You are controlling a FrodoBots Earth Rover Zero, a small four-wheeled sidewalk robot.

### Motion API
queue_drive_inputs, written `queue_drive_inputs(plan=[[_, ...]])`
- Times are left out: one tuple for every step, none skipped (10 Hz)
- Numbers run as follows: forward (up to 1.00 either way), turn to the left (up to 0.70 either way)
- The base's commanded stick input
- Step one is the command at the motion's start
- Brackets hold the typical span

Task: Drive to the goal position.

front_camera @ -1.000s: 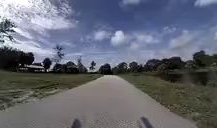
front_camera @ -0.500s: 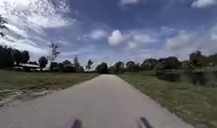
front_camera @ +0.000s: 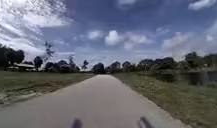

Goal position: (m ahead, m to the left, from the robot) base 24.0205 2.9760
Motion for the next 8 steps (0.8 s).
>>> queue_drive_inputs(plan=[[0.69,0.34],[0.69,0.28],[0.69,0.14],[0.69,0.03],[0.69,0.03],[0.69,0.04],[0.69,0.08],[0.69,0.24]])
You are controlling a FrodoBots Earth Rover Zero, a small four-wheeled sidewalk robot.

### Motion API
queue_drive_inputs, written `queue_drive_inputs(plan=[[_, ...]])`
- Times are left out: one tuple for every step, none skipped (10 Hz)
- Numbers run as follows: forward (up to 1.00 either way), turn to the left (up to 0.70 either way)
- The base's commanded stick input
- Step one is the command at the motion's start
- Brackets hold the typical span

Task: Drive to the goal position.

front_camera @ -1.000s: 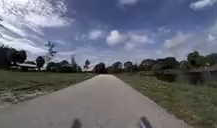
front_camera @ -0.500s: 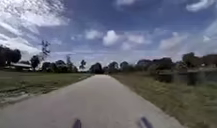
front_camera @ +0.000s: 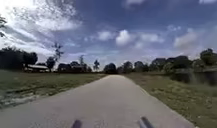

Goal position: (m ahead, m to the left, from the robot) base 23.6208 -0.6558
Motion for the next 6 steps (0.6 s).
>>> queue_drive_inputs(plan=[[0.69,0.34],[0.69,0.34],[0.69,0.2],[0.69,0.03],[0.69,0.03],[0.69,0.03]])
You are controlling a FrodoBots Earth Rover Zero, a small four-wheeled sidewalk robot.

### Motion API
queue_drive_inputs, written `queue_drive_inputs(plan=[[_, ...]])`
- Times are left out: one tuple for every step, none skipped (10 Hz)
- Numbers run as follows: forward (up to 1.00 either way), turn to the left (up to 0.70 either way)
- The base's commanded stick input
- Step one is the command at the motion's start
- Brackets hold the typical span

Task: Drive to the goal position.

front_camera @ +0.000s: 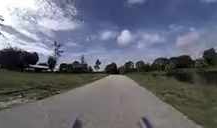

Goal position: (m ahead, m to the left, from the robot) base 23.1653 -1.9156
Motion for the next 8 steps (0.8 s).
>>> queue_drive_inputs(plan=[[0.69,0.03],[0.69,0.03],[0.69,0.03],[0.69,0.03],[0.69,0.03],[0.69,0.03],[0.69,0.03],[0.69,0.03]])
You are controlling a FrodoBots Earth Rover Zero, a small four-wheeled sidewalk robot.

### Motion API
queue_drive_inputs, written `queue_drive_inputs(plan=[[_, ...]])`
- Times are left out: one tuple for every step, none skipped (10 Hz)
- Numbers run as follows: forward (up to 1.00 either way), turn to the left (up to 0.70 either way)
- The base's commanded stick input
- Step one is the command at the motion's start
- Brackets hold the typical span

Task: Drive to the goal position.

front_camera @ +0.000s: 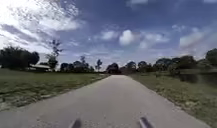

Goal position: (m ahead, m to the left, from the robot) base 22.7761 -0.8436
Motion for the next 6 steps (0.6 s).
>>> queue_drive_inputs(plan=[[0.69,0.03],[0.69,0.03],[0.69,0.03],[0.69,0.03],[0.69,0.03],[0.69,0.03]])
